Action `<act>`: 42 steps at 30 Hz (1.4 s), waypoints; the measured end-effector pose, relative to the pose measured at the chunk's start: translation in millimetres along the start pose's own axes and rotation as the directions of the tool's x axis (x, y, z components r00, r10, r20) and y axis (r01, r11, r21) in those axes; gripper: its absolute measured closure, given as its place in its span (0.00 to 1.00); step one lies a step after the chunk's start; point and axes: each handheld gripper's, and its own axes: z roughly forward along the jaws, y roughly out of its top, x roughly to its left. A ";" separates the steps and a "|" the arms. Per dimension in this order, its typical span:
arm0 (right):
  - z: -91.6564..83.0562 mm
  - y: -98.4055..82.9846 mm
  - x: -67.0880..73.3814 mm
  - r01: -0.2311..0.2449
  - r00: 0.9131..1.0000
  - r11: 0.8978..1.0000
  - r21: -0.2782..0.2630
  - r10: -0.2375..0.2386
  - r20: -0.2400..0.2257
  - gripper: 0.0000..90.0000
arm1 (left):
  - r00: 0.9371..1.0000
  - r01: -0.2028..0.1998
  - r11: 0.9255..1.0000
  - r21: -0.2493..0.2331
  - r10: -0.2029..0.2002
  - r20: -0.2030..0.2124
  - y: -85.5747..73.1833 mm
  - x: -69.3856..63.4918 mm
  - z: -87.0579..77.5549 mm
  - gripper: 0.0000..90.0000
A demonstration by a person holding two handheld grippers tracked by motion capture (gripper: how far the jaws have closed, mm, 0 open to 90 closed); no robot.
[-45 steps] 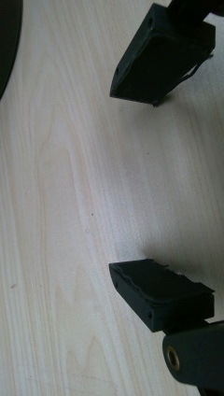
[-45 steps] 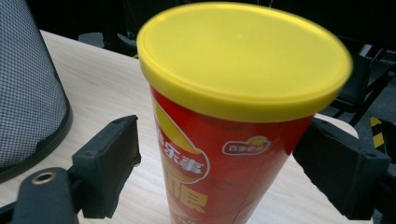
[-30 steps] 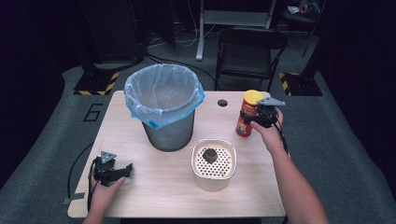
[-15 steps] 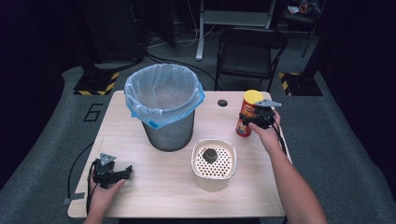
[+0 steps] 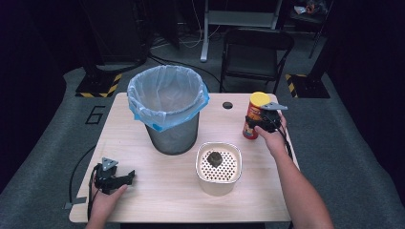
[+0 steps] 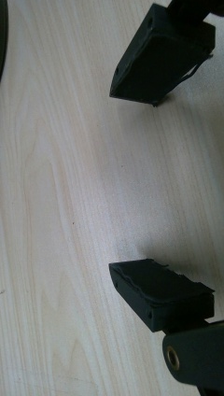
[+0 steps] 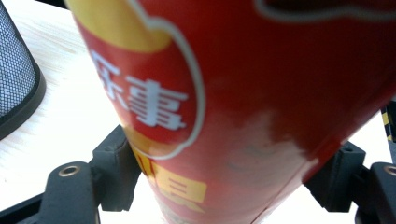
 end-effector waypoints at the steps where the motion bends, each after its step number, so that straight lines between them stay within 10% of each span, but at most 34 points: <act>1: -0.5 0.0 -0.1 0.001 1.000 1.000 0.002 -0.001 -0.002 0.26 | 1.000 0.000 1.000 0.000 0.000 0.000 0.0 0.0 0.0 0.15; 23: -36.8 42.3 23.2 0.065 0.991 0.995 -0.070 -0.073 -0.113 0.26 | 1.000 -0.001 1.000 0.001 0.001 0.000 0.1 0.0 0.0 0.15; 42: -86.0 123.9 72.1 0.124 0.952 0.986 -0.110 -0.149 -0.267 0.26 | 1.000 -0.009 1.000 -0.003 0.009 0.002 0.9 0.5 1.0 0.15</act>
